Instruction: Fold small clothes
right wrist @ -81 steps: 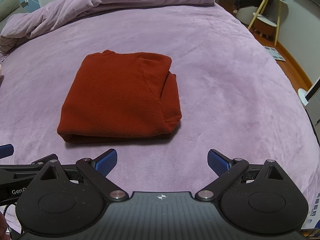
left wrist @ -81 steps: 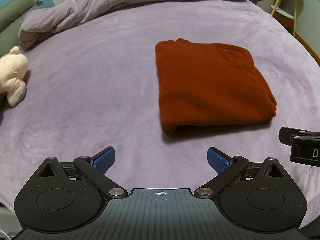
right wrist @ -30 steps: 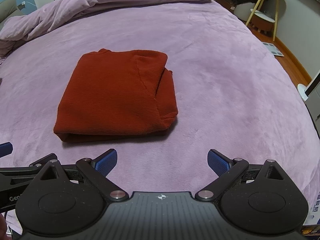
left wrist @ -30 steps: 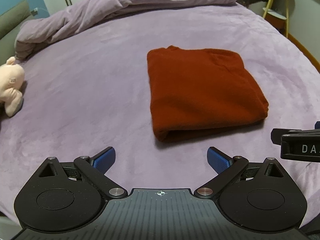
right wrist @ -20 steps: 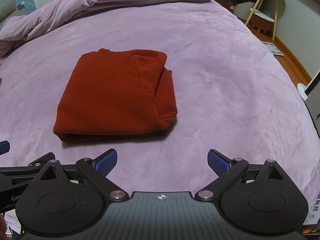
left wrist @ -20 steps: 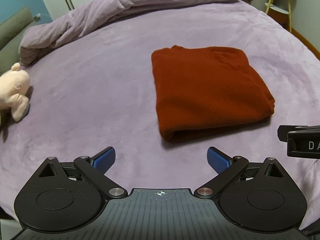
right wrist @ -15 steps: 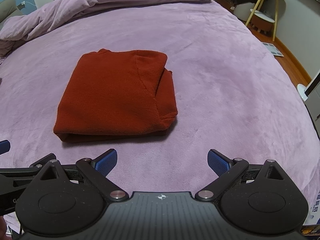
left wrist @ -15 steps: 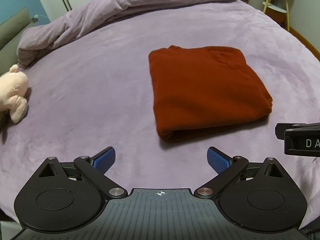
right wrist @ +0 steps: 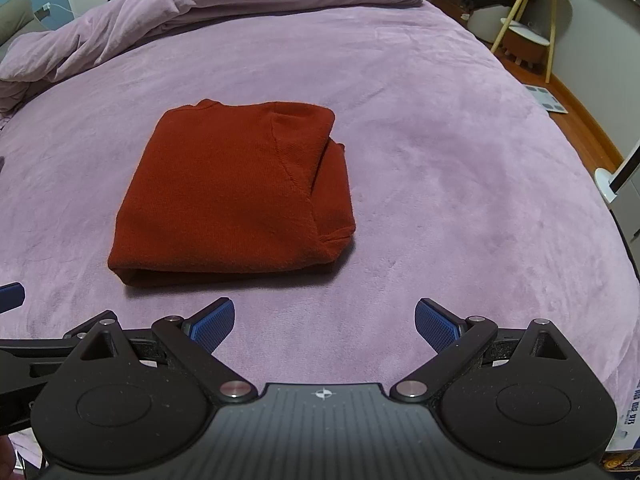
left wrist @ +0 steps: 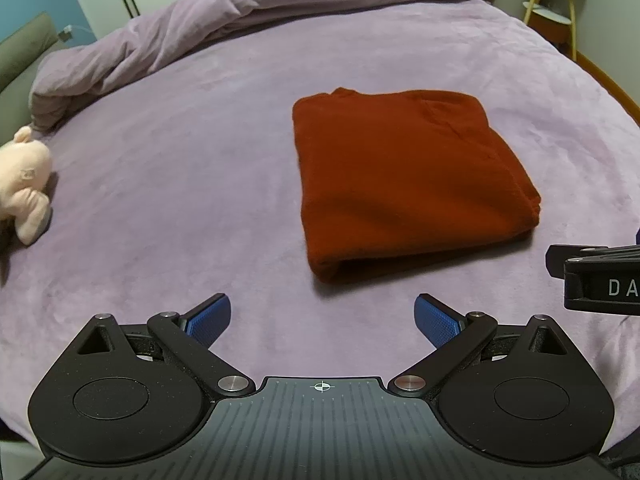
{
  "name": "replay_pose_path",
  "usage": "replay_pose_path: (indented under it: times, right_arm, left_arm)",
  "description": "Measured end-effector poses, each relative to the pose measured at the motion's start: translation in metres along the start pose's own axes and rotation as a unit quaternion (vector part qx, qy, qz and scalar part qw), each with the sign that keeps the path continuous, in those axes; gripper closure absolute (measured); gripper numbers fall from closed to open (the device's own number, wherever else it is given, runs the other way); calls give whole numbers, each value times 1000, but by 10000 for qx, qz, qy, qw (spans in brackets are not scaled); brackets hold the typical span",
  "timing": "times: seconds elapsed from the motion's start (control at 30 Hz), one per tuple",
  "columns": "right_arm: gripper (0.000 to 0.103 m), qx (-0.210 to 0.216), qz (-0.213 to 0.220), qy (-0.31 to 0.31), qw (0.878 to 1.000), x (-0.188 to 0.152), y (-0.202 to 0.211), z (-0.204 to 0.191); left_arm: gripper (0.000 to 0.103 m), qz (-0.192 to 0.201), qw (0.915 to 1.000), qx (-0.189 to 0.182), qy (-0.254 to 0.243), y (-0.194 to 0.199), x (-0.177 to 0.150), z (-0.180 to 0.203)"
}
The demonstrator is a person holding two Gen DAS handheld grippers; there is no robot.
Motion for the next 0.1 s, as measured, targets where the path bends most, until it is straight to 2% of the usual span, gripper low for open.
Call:
replay_pose_path:
  times: [0.1]
  right_arm:
    - [6, -2, -3, -9, 10000, 0, 0, 0]
  left_arm:
    - [2, 1, 10000, -17, -13, 0, 1, 0]
Point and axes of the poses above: each gripper's, at about its wrist camera, not at the fingertips, and y roughly against the way its jaws point, z to its right, x to its top, the point moved 2 cm from there along -y, roughly the way its jaws point, and after that the axes turned 13 degrees about -y, right-handed, at the moved point
